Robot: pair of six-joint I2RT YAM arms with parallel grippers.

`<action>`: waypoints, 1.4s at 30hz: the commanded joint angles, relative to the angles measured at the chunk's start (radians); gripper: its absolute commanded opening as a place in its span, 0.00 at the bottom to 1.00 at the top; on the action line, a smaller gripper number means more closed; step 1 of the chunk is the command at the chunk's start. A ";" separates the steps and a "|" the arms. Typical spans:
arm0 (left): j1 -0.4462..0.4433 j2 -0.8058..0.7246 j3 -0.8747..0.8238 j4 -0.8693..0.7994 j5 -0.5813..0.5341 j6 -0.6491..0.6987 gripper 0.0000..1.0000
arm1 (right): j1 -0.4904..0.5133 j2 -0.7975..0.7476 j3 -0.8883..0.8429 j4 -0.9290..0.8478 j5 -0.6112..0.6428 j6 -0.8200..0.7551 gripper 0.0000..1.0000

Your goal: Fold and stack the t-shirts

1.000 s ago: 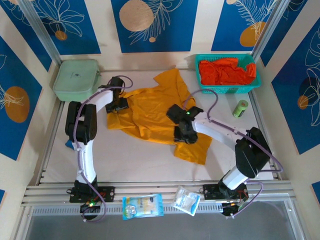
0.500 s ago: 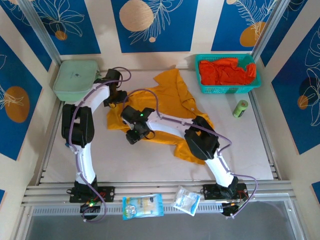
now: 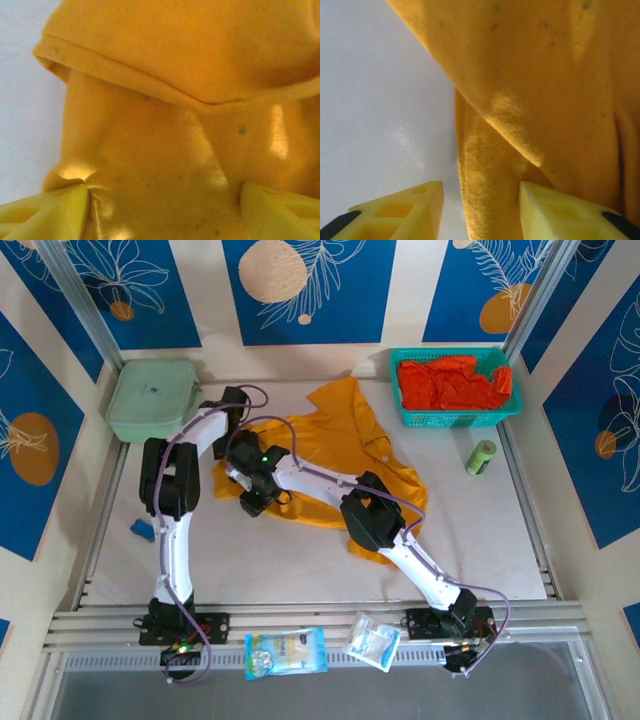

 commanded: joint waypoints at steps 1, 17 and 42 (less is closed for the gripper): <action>0.011 0.045 0.025 -0.031 0.034 0.018 0.78 | -0.003 0.025 0.028 -0.073 -0.030 -0.009 0.35; 0.018 0.075 0.061 -0.063 0.000 0.040 0.77 | 0.052 -0.265 -0.275 -0.104 -0.382 -0.239 0.00; 0.014 -0.399 -0.059 -0.219 -0.093 0.005 1.00 | -0.029 -0.320 -0.369 -0.030 -0.338 -0.073 0.46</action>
